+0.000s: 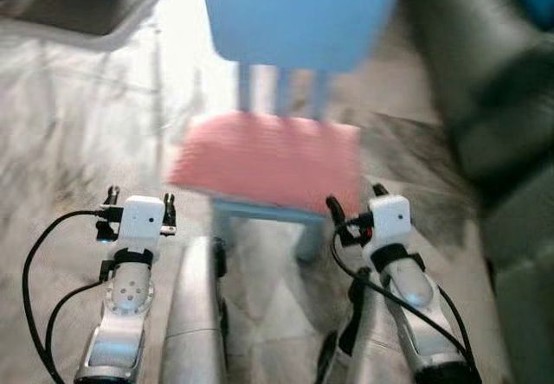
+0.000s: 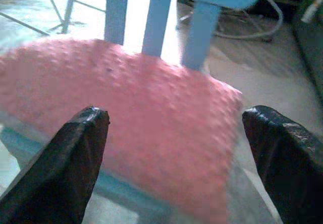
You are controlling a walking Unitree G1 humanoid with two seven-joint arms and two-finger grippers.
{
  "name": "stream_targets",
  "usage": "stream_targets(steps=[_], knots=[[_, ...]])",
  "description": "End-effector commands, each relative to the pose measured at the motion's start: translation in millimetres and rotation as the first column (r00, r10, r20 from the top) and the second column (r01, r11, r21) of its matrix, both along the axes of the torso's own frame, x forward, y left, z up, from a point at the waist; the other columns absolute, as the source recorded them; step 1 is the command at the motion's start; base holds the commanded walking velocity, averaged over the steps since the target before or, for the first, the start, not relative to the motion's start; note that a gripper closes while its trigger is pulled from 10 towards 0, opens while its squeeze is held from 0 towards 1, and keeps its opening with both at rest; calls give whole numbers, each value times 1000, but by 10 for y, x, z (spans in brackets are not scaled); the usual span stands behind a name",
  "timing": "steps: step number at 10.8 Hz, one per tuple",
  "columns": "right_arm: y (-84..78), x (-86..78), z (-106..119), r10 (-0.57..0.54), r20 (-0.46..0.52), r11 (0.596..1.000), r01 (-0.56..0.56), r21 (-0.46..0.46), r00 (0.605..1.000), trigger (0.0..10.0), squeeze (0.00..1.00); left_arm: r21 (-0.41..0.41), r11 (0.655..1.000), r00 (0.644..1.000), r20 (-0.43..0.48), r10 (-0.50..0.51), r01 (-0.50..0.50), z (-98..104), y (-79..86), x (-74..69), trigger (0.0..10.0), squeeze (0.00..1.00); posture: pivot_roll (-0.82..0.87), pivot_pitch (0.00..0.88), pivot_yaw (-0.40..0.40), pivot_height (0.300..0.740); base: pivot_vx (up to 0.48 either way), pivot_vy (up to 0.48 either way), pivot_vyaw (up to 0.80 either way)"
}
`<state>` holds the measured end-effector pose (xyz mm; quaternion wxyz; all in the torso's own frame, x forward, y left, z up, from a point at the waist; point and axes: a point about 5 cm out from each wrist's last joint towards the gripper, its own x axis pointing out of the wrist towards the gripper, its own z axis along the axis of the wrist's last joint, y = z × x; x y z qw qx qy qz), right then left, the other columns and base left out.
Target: Move the pillow to the sofa
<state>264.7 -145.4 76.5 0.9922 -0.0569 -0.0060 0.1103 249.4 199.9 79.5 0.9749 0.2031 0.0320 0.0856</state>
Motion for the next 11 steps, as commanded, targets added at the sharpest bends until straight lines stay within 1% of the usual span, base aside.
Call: stream_targets(steps=[1, 4, 11], knots=[[-55, -38, -58, -13, -24, 1000, 13, 5, 1000, 10000, 0, -3, 1000, 1000, -23, 0, -1, -37, -5, -13, 10000, 0, 2, 187, -38, 501, 0, 0, 0], [-58, -19, -50, -12, -22, 1000, 12, 3, 1000, 10000, 0, -24, 999, 999, -25, -22, 21, -34, -24, -2, 10000, 0, 0, 188, -39, 501, 0, 0, 0], [-25, -26, -47, 13, -18, 1000, -13, 1, 1000, 10000, 0, -35, 999, 999, -32, -36, 35, -40, -56, 0, 10000, 0, -2, 190, -40, 501, 355, 0, 0]])
